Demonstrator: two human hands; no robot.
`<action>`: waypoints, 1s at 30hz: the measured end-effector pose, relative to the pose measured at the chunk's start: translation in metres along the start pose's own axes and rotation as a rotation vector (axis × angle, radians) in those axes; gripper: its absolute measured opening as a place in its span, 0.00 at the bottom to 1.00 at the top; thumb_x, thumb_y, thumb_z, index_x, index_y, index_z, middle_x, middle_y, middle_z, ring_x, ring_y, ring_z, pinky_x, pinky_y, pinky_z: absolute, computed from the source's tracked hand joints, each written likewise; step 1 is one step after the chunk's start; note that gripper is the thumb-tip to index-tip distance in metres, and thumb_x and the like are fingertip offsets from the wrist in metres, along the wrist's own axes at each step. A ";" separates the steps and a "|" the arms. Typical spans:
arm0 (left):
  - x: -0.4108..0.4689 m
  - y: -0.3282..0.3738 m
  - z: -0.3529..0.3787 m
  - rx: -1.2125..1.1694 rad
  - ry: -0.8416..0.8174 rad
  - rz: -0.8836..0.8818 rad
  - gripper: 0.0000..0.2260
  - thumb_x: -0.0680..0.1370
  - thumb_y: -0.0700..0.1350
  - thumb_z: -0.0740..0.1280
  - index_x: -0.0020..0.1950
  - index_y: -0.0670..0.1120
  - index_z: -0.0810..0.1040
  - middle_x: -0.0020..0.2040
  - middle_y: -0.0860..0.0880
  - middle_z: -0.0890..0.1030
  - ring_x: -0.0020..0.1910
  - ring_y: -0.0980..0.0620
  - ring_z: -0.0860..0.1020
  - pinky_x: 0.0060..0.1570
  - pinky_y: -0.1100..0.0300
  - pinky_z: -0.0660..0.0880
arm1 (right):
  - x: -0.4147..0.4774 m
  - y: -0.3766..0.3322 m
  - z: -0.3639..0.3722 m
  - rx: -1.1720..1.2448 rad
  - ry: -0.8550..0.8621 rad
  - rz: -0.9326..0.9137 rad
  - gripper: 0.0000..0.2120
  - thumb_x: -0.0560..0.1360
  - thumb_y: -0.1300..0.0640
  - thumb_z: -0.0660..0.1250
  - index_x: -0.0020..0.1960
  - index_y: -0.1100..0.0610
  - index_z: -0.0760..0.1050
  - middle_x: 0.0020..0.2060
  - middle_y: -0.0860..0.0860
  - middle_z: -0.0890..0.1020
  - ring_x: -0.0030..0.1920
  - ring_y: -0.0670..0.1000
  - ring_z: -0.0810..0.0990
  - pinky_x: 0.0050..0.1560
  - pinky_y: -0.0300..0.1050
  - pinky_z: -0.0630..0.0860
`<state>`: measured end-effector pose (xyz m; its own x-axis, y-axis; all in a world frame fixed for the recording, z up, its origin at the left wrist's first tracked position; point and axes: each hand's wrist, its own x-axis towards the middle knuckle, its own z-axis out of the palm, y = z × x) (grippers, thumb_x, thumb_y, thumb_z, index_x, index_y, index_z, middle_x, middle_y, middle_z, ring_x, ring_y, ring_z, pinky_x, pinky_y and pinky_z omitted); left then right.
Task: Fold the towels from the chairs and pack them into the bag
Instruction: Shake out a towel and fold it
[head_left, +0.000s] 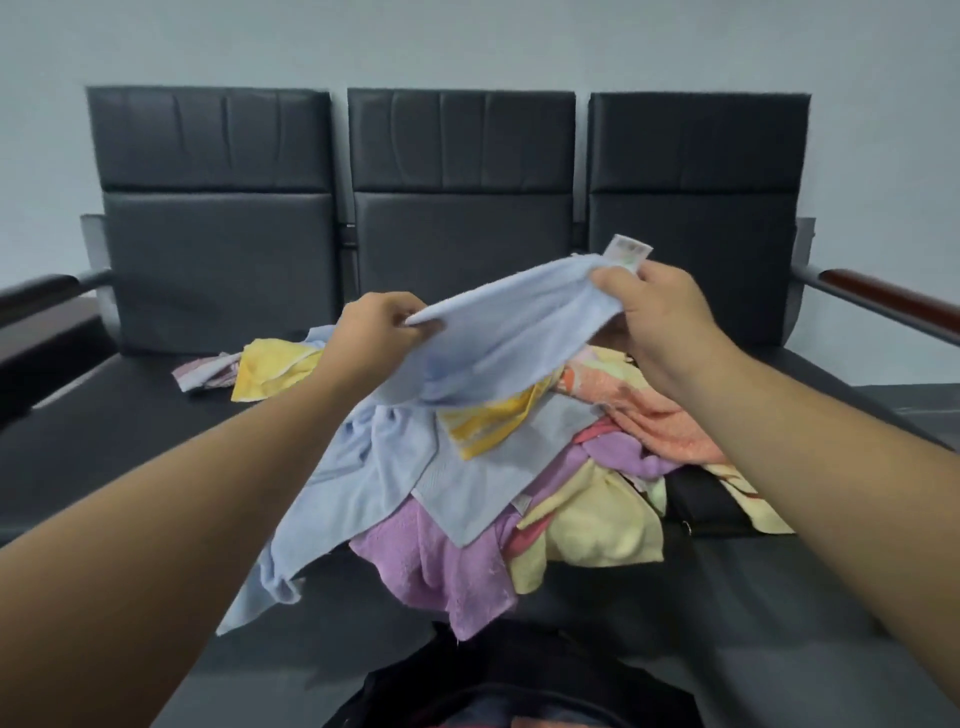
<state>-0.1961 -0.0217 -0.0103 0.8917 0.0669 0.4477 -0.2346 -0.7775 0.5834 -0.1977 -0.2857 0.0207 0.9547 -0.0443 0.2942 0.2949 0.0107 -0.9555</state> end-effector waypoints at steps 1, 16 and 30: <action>-0.001 0.011 -0.013 -0.019 -0.017 0.016 0.06 0.79 0.47 0.70 0.43 0.48 0.82 0.37 0.51 0.80 0.36 0.55 0.74 0.36 0.65 0.68 | -0.004 -0.006 -0.006 0.019 0.033 0.023 0.06 0.78 0.63 0.67 0.51 0.63 0.83 0.48 0.61 0.86 0.49 0.60 0.86 0.55 0.61 0.82; -0.039 0.116 -0.120 0.077 -0.189 0.077 0.21 0.73 0.52 0.77 0.59 0.53 0.70 0.52 0.52 0.80 0.49 0.51 0.79 0.45 0.56 0.75 | -0.043 -0.098 -0.044 0.494 -0.048 0.192 0.09 0.79 0.58 0.71 0.57 0.60 0.80 0.50 0.57 0.87 0.47 0.54 0.88 0.44 0.48 0.84; -0.048 0.131 -0.146 -0.741 -0.231 -0.155 0.08 0.82 0.39 0.65 0.53 0.41 0.84 0.46 0.43 0.85 0.44 0.45 0.82 0.43 0.56 0.80 | -0.048 -0.140 -0.074 0.330 -0.032 0.151 0.17 0.79 0.55 0.72 0.65 0.62 0.79 0.58 0.57 0.85 0.54 0.55 0.87 0.47 0.49 0.84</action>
<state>-0.3264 -0.0355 0.1436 0.9741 -0.0543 0.2195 -0.2252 -0.1459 0.9633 -0.2873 -0.3592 0.1389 0.9877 0.0141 0.1555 0.1417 0.3372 -0.9307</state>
